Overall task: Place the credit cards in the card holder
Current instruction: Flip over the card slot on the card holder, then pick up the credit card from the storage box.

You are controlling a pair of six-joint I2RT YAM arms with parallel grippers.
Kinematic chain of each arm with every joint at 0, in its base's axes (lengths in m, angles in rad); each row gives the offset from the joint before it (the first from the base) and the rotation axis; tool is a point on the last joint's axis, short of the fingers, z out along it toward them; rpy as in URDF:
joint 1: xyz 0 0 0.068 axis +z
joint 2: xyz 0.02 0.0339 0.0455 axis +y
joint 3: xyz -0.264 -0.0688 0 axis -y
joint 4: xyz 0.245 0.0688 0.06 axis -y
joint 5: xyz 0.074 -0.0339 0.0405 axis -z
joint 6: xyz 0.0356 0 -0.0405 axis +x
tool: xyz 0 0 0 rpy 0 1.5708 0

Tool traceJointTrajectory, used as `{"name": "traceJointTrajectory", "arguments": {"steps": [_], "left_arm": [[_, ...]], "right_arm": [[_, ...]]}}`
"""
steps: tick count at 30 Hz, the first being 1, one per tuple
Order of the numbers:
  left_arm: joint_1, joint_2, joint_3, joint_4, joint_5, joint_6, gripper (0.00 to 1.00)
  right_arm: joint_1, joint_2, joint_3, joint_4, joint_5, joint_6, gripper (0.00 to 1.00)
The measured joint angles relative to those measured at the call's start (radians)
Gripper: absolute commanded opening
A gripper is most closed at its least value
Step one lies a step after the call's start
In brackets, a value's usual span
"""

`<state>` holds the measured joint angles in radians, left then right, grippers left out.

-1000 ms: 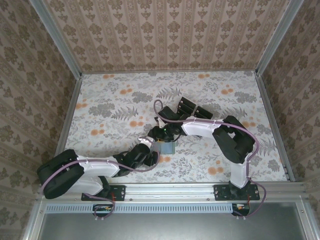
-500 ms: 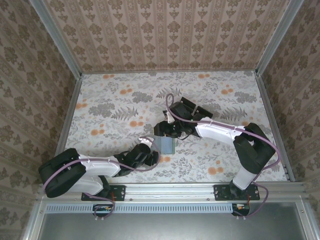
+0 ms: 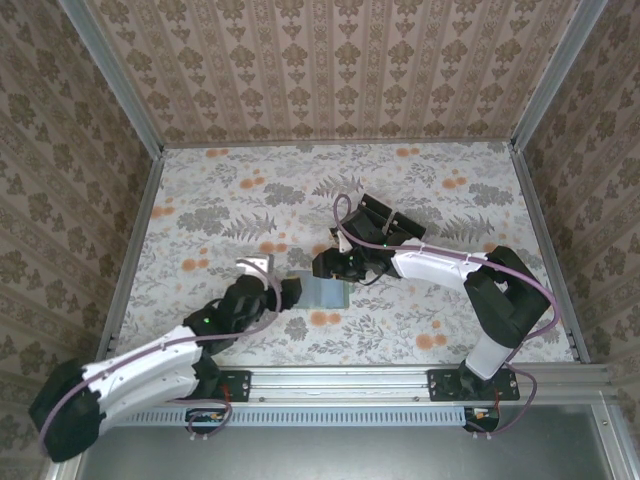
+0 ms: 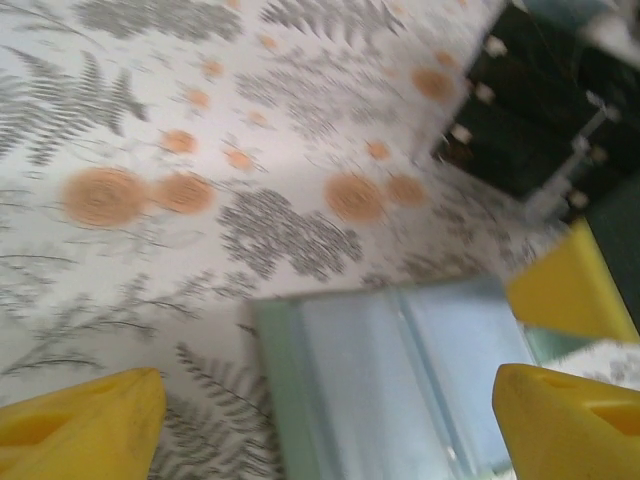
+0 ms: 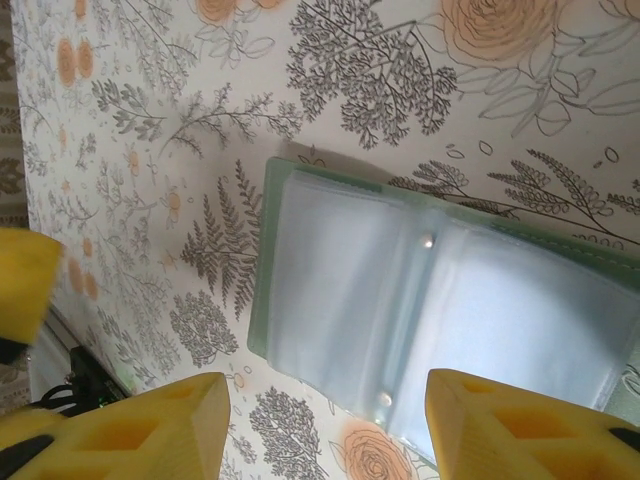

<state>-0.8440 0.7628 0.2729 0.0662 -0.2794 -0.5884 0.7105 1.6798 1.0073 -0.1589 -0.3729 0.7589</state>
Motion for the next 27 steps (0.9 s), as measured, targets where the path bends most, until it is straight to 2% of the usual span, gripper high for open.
{"name": "traceJointTrajectory", "arguments": {"steps": [4, 7, 12, 18, 20, 23, 27], "left_arm": [[0.117, -0.075, -0.012, -0.070, 0.053, -0.026, 0.88], [0.159, -0.073, -0.014, -0.108, 0.090, -0.035, 0.89], [0.185, 0.005, -0.007, -0.134, 0.134, -0.045, 0.89], [0.200, 0.152, 0.053, -0.146, 0.171, -0.047, 0.91], [0.204, 0.191, 0.085, -0.144, 0.180, -0.047, 0.93], [0.213, 0.245, 0.132, -0.142, 0.190, -0.042, 1.00], [0.225, 0.307, 0.184, -0.143, 0.203, -0.036, 1.00]], "right_arm": [[0.000, 0.000, -0.024, -0.003, 0.008, -0.008, 0.53], [0.000, -0.004, -0.027, -0.018, 0.039, -0.038, 0.53], [-0.011, -0.062, 0.007, -0.140, 0.132, -0.148, 0.52], [-0.071, -0.102, 0.195, -0.328, 0.283, -0.348, 0.52], [-0.100, -0.097, 0.250, -0.379, 0.322, -0.407, 0.52], [-0.133, -0.061, 0.323, -0.443, 0.372, -0.478, 0.49], [-0.151, 0.018, 0.378, -0.491, 0.432, -0.547, 0.44]]}}
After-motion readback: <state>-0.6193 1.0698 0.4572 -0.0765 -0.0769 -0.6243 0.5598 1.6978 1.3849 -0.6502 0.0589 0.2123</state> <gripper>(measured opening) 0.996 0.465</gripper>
